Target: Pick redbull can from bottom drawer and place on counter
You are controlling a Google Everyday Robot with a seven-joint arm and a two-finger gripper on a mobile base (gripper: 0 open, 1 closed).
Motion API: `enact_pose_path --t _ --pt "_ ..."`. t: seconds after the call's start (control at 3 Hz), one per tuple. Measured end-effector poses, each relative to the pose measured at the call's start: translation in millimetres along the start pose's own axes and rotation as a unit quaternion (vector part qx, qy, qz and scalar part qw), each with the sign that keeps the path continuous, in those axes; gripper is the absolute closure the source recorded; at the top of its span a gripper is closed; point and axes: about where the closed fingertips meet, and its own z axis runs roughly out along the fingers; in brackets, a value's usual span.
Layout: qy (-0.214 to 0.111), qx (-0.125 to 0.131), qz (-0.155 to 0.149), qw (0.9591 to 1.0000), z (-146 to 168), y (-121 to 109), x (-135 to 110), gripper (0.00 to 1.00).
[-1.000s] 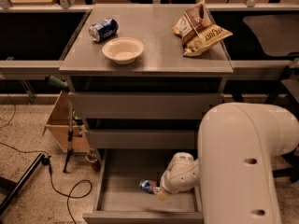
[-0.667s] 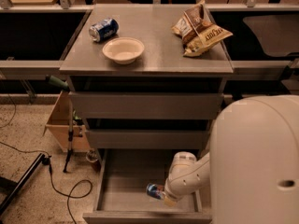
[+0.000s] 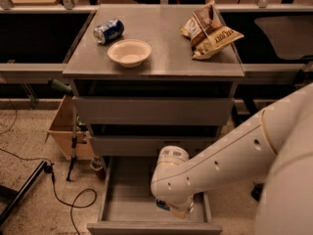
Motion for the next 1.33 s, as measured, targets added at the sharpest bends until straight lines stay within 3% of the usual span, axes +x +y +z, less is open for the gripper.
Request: enact_pose_path --t 0.33,0.67,1.0,1.33 --pt "0.013 0.004 0.026 0.9996 -13 -3 14 1.0" --pt "0.008 0.004 0.029 0.9996 -14 -4 15 1.0" --pt "-0.002 0.03 0.038 0.9988 -57 -5 47 1.0" --pt "0.014 0.037 0.045 0.9982 -110 9 102 1.0"
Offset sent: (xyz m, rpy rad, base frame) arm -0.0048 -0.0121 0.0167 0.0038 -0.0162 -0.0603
